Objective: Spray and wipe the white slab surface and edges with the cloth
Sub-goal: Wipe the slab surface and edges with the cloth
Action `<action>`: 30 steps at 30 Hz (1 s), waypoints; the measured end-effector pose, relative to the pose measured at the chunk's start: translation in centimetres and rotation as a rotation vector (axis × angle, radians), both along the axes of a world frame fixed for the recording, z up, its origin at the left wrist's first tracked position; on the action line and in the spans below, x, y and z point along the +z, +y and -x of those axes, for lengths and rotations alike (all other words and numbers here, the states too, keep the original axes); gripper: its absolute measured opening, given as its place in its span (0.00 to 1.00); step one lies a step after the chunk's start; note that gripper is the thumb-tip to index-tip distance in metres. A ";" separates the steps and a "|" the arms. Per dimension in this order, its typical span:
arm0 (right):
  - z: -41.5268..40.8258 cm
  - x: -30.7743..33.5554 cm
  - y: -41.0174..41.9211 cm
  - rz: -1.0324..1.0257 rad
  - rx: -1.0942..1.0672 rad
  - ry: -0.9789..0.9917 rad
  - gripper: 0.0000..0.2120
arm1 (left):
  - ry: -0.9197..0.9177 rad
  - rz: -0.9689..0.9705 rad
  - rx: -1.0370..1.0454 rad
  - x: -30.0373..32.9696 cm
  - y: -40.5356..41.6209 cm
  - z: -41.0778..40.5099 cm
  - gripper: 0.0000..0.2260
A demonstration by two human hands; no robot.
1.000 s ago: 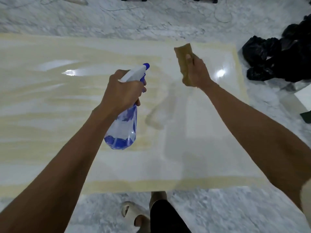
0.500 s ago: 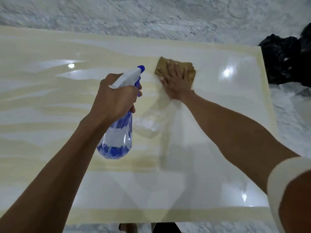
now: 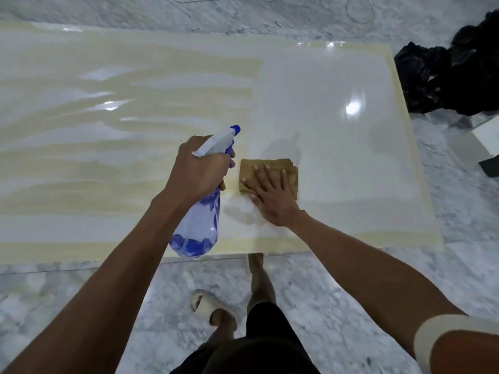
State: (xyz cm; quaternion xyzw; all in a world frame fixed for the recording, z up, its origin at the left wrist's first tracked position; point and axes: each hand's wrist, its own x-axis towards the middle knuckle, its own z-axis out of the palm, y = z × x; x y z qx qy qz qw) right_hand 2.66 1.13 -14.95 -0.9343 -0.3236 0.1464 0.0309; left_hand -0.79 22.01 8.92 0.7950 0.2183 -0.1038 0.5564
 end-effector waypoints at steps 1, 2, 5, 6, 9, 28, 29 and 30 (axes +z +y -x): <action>2.6 0.0 -0.1 -0.010 -0.001 0.004 0.25 | 0.007 0.014 -0.003 0.1 0.1 1.4 0.13; 5.1 0.3 0.1 -0.016 0.001 0.017 0.25 | 0.008 0.023 -0.009 0.1 0.2 2.7 0.15; 9.6 2.5 1.3 -0.114 -0.123 0.244 0.24 | 0.014 0.038 -0.022 0.2 0.7 5.5 0.15; 10.1 4.0 1.7 -0.230 -0.195 0.342 0.24 | 0.019 0.040 -0.024 0.3 0.9 6.0 0.15; 7.4 10.8 1.6 -0.835 -0.707 0.584 0.19 | 0.032 0.051 -0.025 1.1 1.4 5.5 0.17; -38.0 5.4 8.6 -0.233 -0.448 0.077 0.27 | -0.139 0.023 0.121 -3.2 7.3 -18.6 0.11; -37.5 3.8 9.6 -0.129 -0.414 0.056 0.25 | -0.130 0.015 0.122 -3.8 7.5 -19.0 0.11; -36.7 2.6 10.3 -0.079 -0.384 0.046 0.24 | -0.121 0.004 0.122 -4.1 7.6 -19.0 0.10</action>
